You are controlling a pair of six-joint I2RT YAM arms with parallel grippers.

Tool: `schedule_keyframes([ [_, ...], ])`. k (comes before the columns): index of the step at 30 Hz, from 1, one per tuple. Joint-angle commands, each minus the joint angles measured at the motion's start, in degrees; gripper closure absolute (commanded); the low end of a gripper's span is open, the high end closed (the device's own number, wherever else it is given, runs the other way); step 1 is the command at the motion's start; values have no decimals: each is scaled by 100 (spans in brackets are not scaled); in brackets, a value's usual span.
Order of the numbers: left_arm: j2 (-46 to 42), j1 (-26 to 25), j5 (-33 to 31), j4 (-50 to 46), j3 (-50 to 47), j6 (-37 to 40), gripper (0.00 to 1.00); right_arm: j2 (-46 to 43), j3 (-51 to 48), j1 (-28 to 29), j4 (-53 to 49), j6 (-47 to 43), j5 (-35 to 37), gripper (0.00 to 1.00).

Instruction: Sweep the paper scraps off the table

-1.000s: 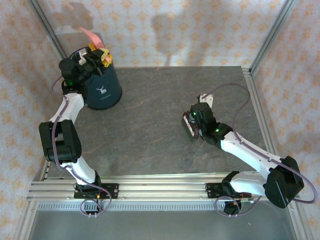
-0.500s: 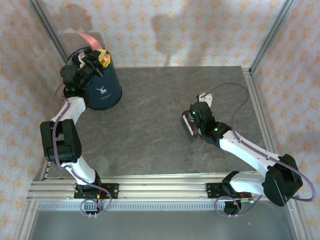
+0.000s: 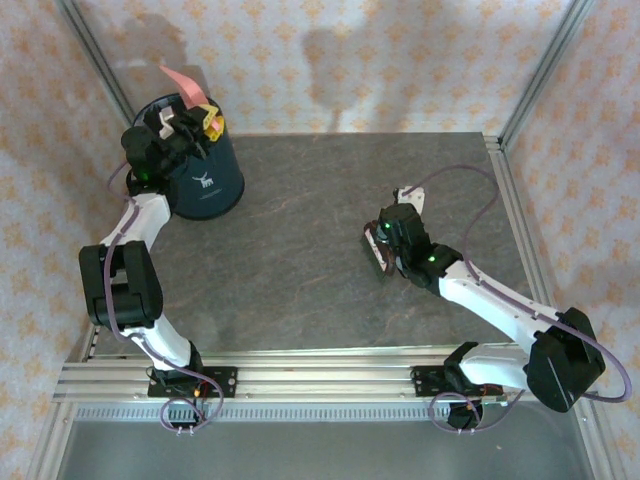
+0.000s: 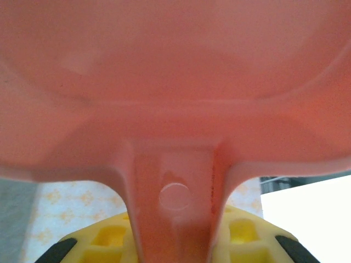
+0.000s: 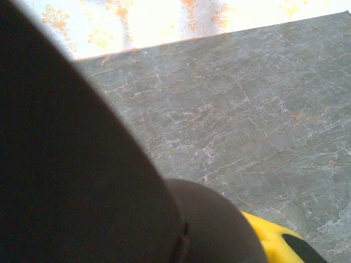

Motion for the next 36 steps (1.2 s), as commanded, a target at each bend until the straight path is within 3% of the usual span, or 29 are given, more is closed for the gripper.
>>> schedule_keyframes([
  [1,-461,20,275,-1104,364,1235,100,38,30,-28,-32,138,30,100],
  [10,-1021,-45,-132,-5288,1121,4663,100,-189,-119,-170,100,308,-138,100],
  [19,-1027,-400,-1198,-8183,1970,7201,100,-308,-260,-313,197,522,-292,100],
  [22,-1026,-611,-1871,-8876,2192,7812,100,-332,-292,-354,206,556,-310,100],
  [36,-927,-1669,-3229,-10045,2260,9110,100,-433,-392,-450,54,722,4,100],
])
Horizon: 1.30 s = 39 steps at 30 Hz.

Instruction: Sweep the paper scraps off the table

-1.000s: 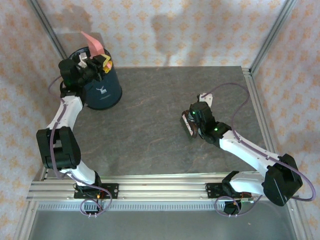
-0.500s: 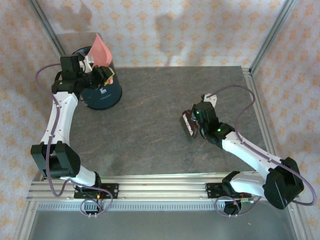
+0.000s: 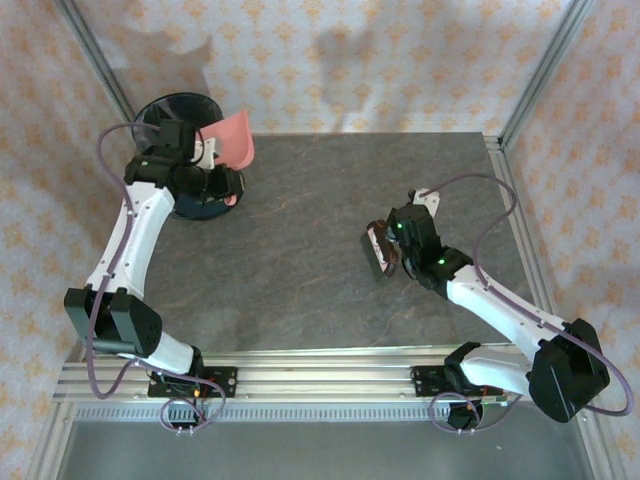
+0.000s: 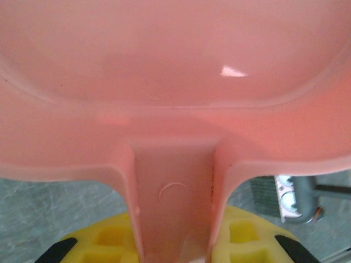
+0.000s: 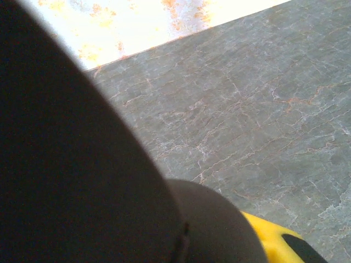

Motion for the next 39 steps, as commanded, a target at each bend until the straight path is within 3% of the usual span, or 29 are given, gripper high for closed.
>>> schedule_keyframes([
  [1,11,-372,-619,-520,209,639,100,-127,-98,-40,-71,160,357,100],
  [20,1132,-2168,-1989,-1225,404,1386,100,-318,-46,-50,-537,-29,983,100],
  [27,1722,-2494,-2077,-1327,534,1524,100,-376,-27,-50,-625,-53,1030,100],
  [39,2575,-2875,-1660,-1344,654,1903,100,-465,-45,-50,-699,-76,1082,100],
])
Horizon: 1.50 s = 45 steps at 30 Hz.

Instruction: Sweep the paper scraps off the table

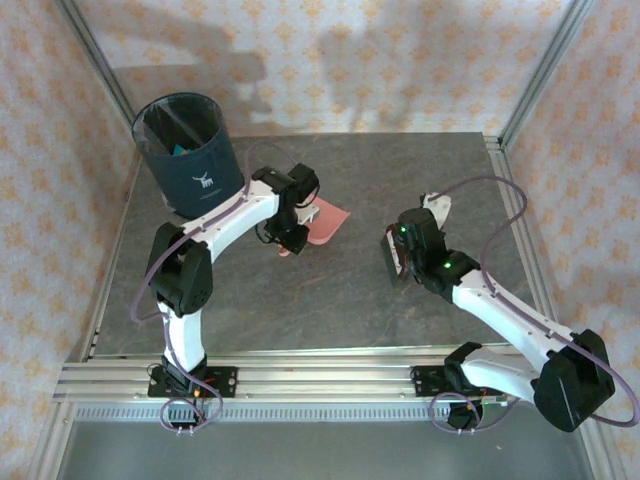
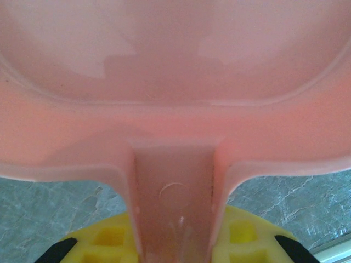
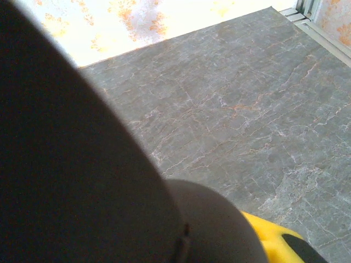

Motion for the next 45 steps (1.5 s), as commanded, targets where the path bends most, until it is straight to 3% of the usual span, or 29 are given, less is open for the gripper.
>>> schedule_keyframes([
  [1,238,-63,119,-119,204,186,100,-133,-20,-48,-78,-61,283,100],
  [24,1208,-254,333,157,622,299,100,-194,26,-48,-193,-126,383,100],
  [45,1591,-257,82,183,688,327,99,-194,-12,-46,-173,-118,393,100],
])
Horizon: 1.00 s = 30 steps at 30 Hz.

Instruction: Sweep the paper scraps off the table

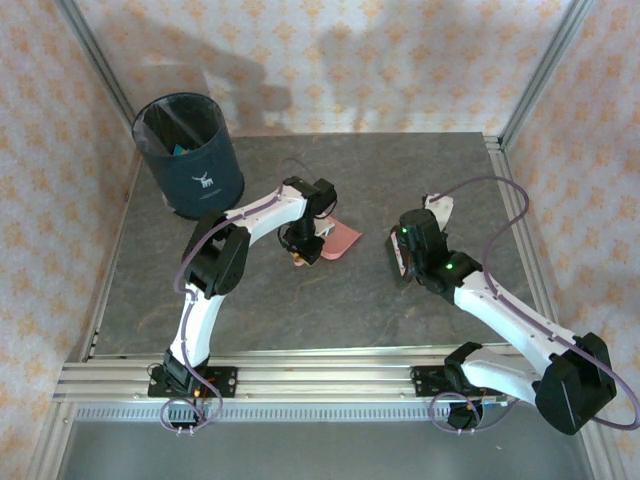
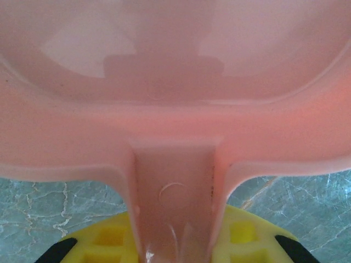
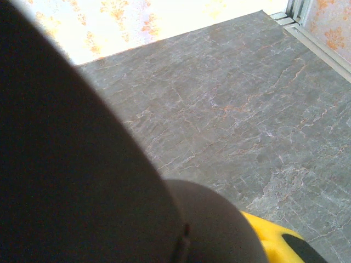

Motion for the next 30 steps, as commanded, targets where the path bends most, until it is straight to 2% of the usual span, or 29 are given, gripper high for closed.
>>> schedule_keyframes([
  [1,129,-65,-176,-38,164,150,98,-104,-13,-40,-20,-52,271,100],
  [5,139,-66,-203,-47,155,161,92,-105,-20,-48,-13,-56,268,100],
  [9,151,-65,-223,-44,149,170,90,-112,-20,-46,-13,-56,261,100],
  [30,-259,-65,-589,99,-70,131,50,-77,-3,-48,24,-81,242,100],
])
